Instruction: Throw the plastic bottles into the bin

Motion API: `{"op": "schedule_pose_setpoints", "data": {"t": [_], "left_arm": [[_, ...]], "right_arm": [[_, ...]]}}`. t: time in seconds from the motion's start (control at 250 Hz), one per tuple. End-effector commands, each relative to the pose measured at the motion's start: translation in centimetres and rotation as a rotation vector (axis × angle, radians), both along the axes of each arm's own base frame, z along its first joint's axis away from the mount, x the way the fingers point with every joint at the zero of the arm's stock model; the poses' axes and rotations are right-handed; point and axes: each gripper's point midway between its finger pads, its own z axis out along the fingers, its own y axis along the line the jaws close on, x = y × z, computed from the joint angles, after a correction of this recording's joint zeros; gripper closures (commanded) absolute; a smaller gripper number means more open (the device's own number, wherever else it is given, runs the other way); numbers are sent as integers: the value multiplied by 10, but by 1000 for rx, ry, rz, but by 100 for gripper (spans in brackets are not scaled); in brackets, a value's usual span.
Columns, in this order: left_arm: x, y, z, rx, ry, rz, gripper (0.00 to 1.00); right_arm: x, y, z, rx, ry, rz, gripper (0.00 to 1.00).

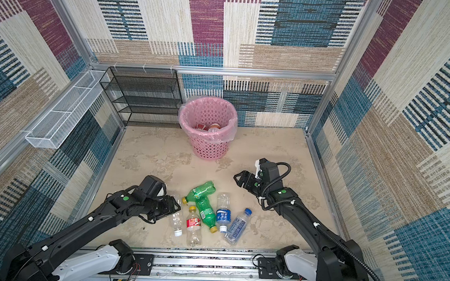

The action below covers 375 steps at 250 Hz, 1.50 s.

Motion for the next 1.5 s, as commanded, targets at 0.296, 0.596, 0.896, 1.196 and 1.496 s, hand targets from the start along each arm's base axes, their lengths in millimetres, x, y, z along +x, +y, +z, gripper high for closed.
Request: {"op": "schedule_pose_setpoints", "data": {"t": [0.296, 0.596, 0.896, 1.196, 1.496], "left_arm": [[10, 14, -7, 102, 56, -34, 42], [-7, 44, -42, 314, 202, -69, 42], [-12, 47, -69, 361, 292, -91, 32], [-15, 47, -72, 352, 293, -90, 28], [-14, 41, -62, 295, 250, -81, 41]], "right_arm": [[3, -2, 9, -4, -49, -5, 14], [4, 0, 3, -5, -36, 4, 14], [3, 0, 2, -7, -31, 2, 14], [4, 0, 2, -6, -30, 0, 14], [4, 0, 2, -8, -29, 1, 14]]}}
